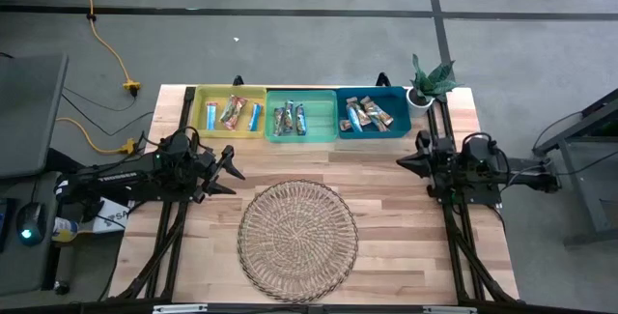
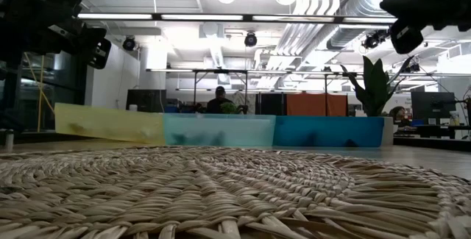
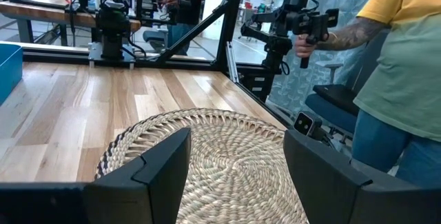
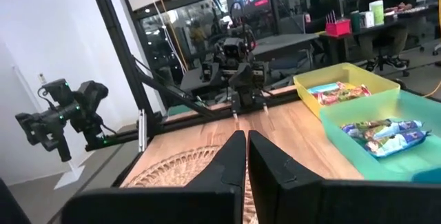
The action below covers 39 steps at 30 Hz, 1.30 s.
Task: Pick and place Granola Bars by type
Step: Return to Home Position
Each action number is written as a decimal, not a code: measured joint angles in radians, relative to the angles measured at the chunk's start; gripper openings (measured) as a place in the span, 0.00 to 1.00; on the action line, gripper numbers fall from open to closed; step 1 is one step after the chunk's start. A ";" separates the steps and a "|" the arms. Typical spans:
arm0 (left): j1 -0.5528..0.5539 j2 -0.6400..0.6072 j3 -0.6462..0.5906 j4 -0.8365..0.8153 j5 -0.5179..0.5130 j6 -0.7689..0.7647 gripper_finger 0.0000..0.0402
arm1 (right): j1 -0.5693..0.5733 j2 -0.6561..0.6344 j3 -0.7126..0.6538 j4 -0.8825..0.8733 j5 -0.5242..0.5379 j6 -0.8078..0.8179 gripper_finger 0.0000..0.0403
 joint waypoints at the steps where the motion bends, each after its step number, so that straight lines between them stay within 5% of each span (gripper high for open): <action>1: 0.000 0.000 0.000 0.000 0.000 0.000 0.57 | 0.000 0.006 -0.002 0.003 -0.001 0.000 0.00; 25: 0.000 0.000 0.000 0.000 0.000 0.000 0.57 | 0.000 0.008 -0.124 0.044 0.022 0.019 0.00; 39: 0.000 0.000 0.000 0.000 0.000 0.000 0.57 | 0.000 0.012 -0.122 -0.007 0.135 0.013 0.00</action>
